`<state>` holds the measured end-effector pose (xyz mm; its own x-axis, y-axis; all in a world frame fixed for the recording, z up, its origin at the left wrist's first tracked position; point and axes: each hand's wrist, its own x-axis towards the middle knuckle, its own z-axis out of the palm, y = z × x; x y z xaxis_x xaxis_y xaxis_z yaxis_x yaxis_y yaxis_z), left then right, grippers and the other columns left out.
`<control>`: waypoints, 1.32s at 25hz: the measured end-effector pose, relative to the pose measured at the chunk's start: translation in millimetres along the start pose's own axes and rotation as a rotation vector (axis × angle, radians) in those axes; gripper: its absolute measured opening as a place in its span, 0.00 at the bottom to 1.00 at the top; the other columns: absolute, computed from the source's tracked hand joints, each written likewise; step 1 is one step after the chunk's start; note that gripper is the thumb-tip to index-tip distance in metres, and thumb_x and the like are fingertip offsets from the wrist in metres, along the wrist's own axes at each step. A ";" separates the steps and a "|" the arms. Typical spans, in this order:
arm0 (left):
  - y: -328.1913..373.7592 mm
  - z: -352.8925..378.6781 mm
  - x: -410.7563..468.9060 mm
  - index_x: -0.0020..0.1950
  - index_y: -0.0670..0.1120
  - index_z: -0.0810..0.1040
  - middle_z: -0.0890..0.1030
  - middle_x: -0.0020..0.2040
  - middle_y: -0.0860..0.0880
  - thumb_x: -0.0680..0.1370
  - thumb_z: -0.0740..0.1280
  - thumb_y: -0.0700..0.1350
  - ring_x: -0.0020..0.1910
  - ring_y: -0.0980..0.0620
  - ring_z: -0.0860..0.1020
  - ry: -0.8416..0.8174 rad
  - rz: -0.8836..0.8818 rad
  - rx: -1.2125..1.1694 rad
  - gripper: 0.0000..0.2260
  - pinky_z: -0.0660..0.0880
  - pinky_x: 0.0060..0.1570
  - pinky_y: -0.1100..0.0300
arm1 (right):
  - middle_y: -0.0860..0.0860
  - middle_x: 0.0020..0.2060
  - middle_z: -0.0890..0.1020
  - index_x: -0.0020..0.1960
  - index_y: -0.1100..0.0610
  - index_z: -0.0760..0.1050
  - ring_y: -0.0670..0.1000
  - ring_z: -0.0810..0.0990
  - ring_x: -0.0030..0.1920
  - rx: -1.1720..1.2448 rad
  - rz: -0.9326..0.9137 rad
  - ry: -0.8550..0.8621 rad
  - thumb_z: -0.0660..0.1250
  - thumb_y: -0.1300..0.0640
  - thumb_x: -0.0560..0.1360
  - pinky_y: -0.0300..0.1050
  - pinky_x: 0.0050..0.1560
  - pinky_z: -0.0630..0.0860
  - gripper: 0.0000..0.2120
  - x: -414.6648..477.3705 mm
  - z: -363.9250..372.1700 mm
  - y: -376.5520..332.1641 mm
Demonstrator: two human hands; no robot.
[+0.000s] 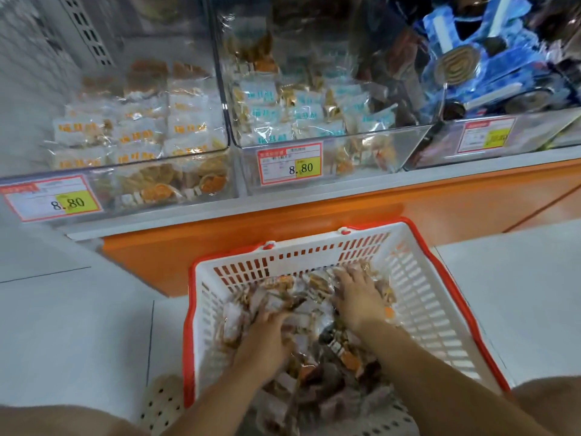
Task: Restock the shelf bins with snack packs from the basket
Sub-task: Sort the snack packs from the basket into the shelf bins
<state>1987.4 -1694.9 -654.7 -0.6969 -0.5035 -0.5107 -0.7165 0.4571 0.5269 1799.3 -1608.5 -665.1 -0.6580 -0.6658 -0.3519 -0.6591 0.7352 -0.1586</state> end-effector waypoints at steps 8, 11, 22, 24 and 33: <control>42.0 -21.2 12.2 0.74 0.57 0.64 0.69 0.67 0.58 0.77 0.68 0.56 0.64 0.55 0.72 0.096 -0.089 -0.540 0.27 0.71 0.60 0.58 | 0.41 0.39 0.81 0.50 0.50 0.81 0.43 0.79 0.39 0.882 0.095 0.189 0.63 0.53 0.80 0.33 0.40 0.72 0.08 -22.6 -44.5 -4.0; 52.1 -29.6 13.9 0.72 0.56 0.69 0.79 0.60 0.58 0.71 0.72 0.61 0.58 0.52 0.79 -0.004 -0.108 -0.837 0.31 0.74 0.63 0.48 | 0.48 0.37 0.85 0.50 0.55 0.83 0.49 0.83 0.39 1.262 0.128 0.110 0.65 0.55 0.80 0.42 0.40 0.78 0.09 -37.4 -66.0 -2.5; 68.4 -49.1 -13.5 0.62 0.42 0.79 0.85 0.52 0.43 0.67 0.74 0.44 0.50 0.45 0.84 -0.006 -0.048 -1.305 0.24 0.81 0.45 0.55 | 0.61 0.43 0.74 0.54 0.60 0.82 0.54 0.74 0.35 1.708 0.080 -0.059 0.67 0.56 0.76 0.42 0.34 0.76 0.11 -61.8 -89.1 -5.4; 69.9 -58.5 -20.5 0.62 0.43 0.79 0.85 0.52 0.42 0.68 0.74 0.43 0.51 0.44 0.84 0.030 -0.035 -1.313 0.22 0.81 0.48 0.53 | 0.61 0.40 0.76 0.54 0.63 0.80 0.52 0.76 0.35 1.766 0.042 -0.114 0.66 0.54 0.76 0.41 0.33 0.76 0.14 -66.0 -96.4 -10.0; 89.3 -141.9 -92.1 0.53 0.58 0.81 0.85 0.49 0.55 0.77 0.70 0.45 0.47 0.56 0.84 0.413 0.212 -0.972 0.08 0.81 0.51 0.54 | 0.43 0.31 0.82 0.47 0.49 0.78 0.42 0.80 0.33 1.421 -0.308 0.075 0.72 0.61 0.71 0.32 0.34 0.74 0.08 -119.2 -174.0 -93.5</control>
<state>1992.1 -1711.8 -464.2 -0.6082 -0.7747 -0.1728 -0.1232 -0.1229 0.9847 1876.0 -1620.1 -447.9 -0.6062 -0.7897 -0.0946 0.1045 0.0388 -0.9938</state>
